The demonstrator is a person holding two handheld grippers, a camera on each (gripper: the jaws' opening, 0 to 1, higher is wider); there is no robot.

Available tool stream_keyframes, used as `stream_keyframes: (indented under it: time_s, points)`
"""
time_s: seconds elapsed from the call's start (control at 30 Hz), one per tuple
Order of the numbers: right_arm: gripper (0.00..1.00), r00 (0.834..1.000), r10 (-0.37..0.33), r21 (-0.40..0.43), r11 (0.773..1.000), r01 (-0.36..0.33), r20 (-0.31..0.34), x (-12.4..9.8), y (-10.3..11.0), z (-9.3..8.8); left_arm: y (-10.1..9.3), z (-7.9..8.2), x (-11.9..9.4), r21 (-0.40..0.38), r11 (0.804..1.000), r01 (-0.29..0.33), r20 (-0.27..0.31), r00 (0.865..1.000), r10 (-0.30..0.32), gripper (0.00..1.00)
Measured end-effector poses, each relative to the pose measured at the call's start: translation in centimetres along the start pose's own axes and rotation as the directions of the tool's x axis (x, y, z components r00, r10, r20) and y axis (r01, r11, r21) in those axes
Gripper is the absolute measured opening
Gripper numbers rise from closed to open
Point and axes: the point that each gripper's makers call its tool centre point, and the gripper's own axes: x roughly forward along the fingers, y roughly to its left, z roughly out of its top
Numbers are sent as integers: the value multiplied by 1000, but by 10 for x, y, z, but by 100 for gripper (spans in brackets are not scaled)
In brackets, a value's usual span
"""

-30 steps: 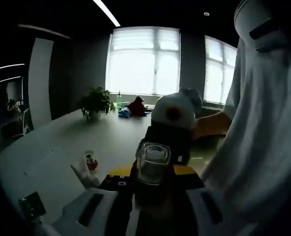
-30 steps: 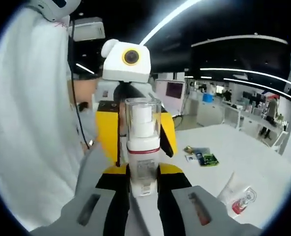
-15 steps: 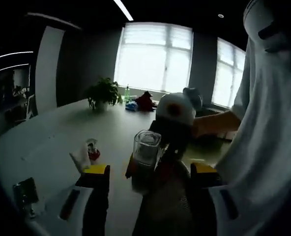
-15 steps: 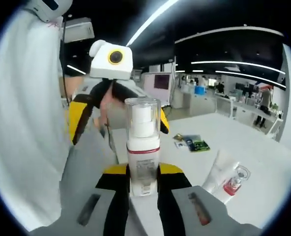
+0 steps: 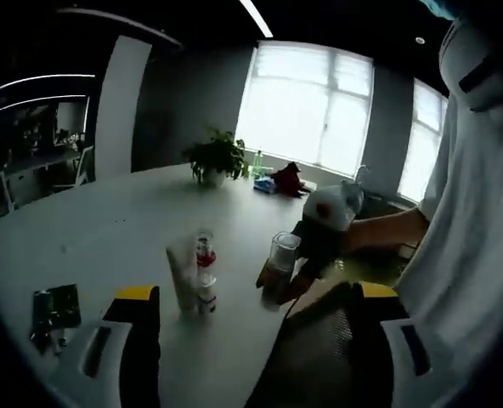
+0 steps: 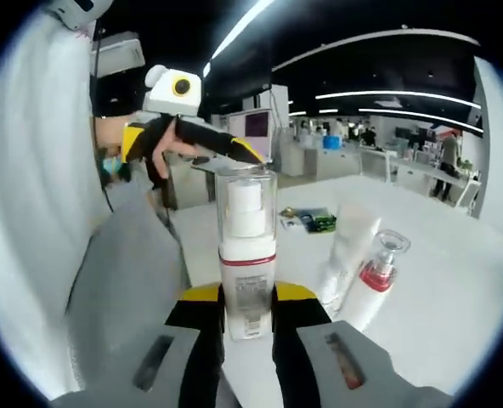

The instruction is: Arrange the skincare products in the storage area until every visible bottle or jar stands upright without overlapping.

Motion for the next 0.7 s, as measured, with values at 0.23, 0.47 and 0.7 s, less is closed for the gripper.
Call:
stream_keyframes:
  time_s: [0.23,0.47,0.7]
  points:
    - [20,1000,-4,12,1000,4,0,4,-21,-24,19,-7,6,-24,998,-54,-26,998,53,99]
    - [20,1000,1,10,1000,-1,-3,18,-36,-49,31,-29,12,-51,995,-84,-72,994,80,99]
    - [20,1000,13,15,1000,-13,11,31,-48,-66,45,-52,14,-100,986,-132,-108,987,121,99]
